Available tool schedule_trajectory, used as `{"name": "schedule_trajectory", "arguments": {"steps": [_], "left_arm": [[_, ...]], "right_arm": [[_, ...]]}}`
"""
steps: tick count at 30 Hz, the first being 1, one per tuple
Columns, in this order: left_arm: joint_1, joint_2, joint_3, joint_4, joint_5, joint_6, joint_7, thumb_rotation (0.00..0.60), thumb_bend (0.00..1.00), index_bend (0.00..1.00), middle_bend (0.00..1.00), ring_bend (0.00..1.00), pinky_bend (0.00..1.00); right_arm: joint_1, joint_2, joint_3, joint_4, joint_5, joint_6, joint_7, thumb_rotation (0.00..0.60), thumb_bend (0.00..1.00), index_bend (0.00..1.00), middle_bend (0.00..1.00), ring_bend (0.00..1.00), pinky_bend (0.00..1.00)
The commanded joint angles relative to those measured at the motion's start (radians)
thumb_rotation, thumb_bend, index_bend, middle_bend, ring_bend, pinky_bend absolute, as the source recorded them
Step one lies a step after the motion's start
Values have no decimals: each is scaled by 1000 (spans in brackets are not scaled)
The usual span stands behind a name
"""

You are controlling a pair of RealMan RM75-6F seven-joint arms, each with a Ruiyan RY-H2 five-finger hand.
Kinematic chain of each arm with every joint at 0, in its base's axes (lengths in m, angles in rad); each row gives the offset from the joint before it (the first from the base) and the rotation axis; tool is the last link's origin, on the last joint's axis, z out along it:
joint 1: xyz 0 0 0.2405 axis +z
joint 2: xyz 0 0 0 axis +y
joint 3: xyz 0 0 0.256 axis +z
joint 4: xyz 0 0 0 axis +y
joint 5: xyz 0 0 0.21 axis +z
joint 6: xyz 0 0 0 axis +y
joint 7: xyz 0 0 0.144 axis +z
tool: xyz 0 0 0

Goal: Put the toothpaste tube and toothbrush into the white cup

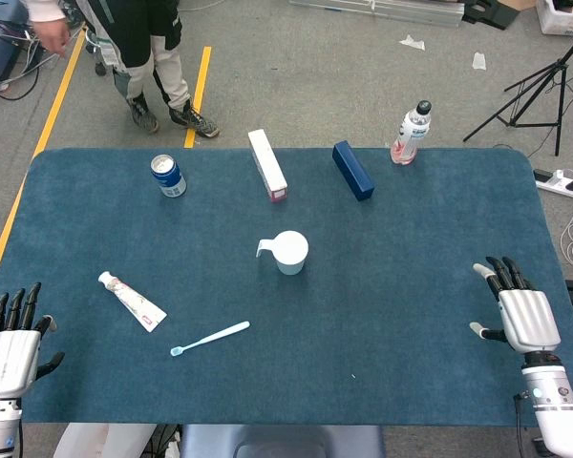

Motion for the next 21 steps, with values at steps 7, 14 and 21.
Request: {"name": "schedule_trajectory", "arguments": {"steps": [7,14,21], "left_arm": [[4,9,-6,-11,-1,1,-6,600,18,472,43,0,0],[12,31,-9,-35,5,12,-20,600,19,472,44,0,0],[17,43,-7,-52,18,21,-23,600,19,472,45,0,0]], "right_arm": [[5,-16,3,8,-2,1,2,600,0,211,128,15,329],[20,-42,15,-10,-43,11,84,600,0,207,129,15,329],[105,-55,47,-52,-74,-63,94,600,0,178,128,15,329]]}}
